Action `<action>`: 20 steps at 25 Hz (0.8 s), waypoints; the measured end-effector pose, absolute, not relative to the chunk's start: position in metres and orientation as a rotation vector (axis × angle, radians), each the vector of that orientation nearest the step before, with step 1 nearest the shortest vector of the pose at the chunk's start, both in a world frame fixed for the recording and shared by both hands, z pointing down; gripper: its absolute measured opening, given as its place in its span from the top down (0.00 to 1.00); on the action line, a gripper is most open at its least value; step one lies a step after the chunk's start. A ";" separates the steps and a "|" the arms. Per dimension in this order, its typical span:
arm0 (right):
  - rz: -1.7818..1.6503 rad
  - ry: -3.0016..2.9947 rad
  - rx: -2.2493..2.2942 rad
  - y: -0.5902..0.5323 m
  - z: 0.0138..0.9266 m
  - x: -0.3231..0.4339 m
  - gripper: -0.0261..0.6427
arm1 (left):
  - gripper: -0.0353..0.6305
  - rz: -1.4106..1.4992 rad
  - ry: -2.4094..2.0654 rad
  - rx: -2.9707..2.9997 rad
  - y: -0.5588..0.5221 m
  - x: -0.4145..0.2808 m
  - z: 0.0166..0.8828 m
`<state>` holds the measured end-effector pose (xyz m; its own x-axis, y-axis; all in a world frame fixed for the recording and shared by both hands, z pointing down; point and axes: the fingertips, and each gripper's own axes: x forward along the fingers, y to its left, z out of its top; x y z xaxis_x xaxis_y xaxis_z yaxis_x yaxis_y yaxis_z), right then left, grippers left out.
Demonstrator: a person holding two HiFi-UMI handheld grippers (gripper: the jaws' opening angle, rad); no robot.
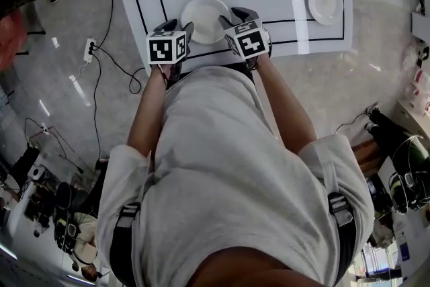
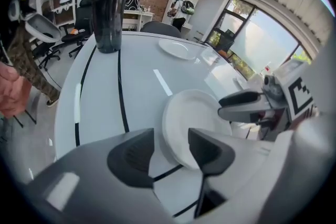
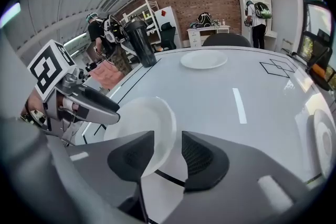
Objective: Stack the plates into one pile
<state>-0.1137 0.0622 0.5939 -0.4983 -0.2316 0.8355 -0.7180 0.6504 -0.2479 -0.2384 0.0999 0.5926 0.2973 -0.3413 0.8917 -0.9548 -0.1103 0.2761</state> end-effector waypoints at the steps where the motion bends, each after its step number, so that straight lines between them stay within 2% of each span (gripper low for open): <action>1: 0.747 -2.044 0.739 0.062 0.594 -0.114 0.72 | 0.64 0.845 -1.201 1.644 0.101 -0.239 0.593; 8: 0.682 -2.049 0.687 0.072 0.598 -0.128 0.78 | 0.69 0.866 -1.199 1.626 0.102 -0.237 0.594; 10: 0.685 -2.048 0.718 0.069 0.597 -0.123 0.81 | 0.80 0.876 -1.174 1.624 0.105 -0.235 0.594; 11: 0.691 -2.051 0.731 0.068 0.596 -0.120 0.84 | 0.80 0.875 -1.163 1.627 0.107 -0.233 0.594; 20: 0.633 -2.062 0.805 0.057 0.584 -0.104 0.86 | 0.82 0.898 -1.150 1.691 0.095 -0.218 0.586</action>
<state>-0.1037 0.0567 0.5835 -0.4638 -0.3177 0.8270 -0.7272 0.6697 -0.1505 -0.2185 0.0950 0.5858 0.3107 -0.3125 0.8977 -0.9466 -0.1874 0.2623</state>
